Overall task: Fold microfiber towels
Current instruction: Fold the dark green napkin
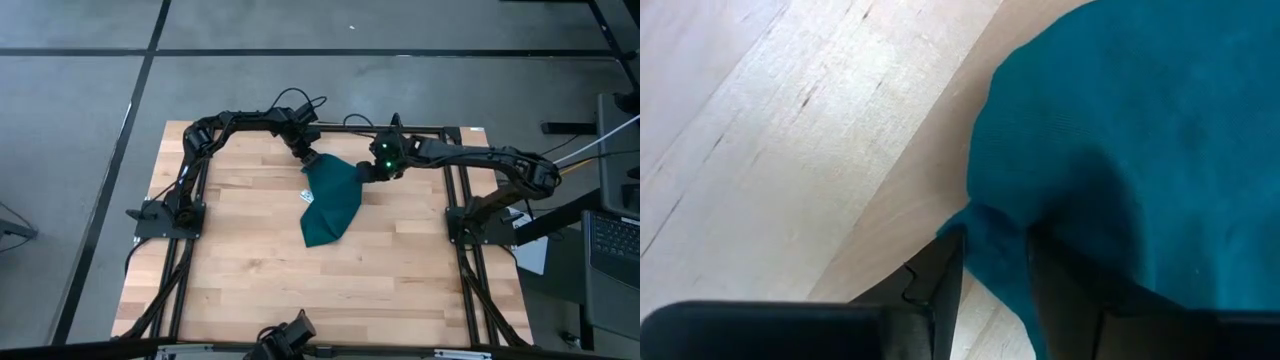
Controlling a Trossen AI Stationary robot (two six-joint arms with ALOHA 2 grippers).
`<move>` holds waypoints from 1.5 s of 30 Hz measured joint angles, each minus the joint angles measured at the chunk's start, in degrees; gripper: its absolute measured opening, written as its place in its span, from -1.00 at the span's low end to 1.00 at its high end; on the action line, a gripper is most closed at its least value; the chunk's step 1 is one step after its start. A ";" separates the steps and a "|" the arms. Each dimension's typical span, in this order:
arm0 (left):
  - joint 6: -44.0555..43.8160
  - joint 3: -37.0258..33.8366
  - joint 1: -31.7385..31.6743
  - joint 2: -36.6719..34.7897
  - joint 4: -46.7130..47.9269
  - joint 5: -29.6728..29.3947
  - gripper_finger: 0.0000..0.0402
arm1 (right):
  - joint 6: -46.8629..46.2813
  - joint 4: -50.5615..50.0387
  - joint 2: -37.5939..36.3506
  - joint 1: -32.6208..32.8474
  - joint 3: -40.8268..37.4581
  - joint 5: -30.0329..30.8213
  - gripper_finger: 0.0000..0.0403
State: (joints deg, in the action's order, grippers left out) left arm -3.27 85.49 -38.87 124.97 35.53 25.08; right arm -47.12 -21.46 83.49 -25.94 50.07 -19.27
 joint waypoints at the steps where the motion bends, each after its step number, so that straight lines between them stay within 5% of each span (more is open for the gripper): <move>1: 0.02 0.00 0.00 0.00 -0.02 0.00 -0.45 | 0.32 0.18 0.53 -0.27 0.04 0.16 -0.06; 13: 0.02 0.00 0.00 0.00 -0.34 0.13 -0.44 | 1.04 7.25 6.34 -3.01 -0.03 0.42 -0.15; 20: -0.48 0.00 0.04 0.02 -1.51 0.44 -0.49 | -2.66 17.70 8.78 -3.01 -0.01 -1.87 -0.67; 23: -0.76 0.00 0.02 0.02 -1.55 0.11 -0.60 | -2.35 18.87 8.96 -3.01 -0.01 -2.61 -0.94; 26: -3.61 -0.04 -0.69 0.14 -2.54 1.41 -0.89 | -2.57 18.87 8.28 -3.01 -0.03 -3.52 -0.97; 30: -7.05 -0.44 -3.49 -0.19 -2.82 7.83 -0.99 | -2.19 18.68 5.37 -3.01 1.31 -4.13 -0.98; 34: -7.52 -0.18 -6.58 -5.63 -3.99 12.68 -0.99 | -0.09 17.96 1.98 -3.65 4.71 -4.26 -0.99; 45: -9.99 -0.09 -11.53 -28.78 -1.75 12.18 -0.99 | 11.39 4.74 1.16 -5.53 13.66 -5.35 -1.00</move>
State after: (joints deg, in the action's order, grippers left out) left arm -13.26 85.41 -50.41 96.19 33.78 37.26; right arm -35.73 -16.72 84.64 -31.47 63.73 -24.62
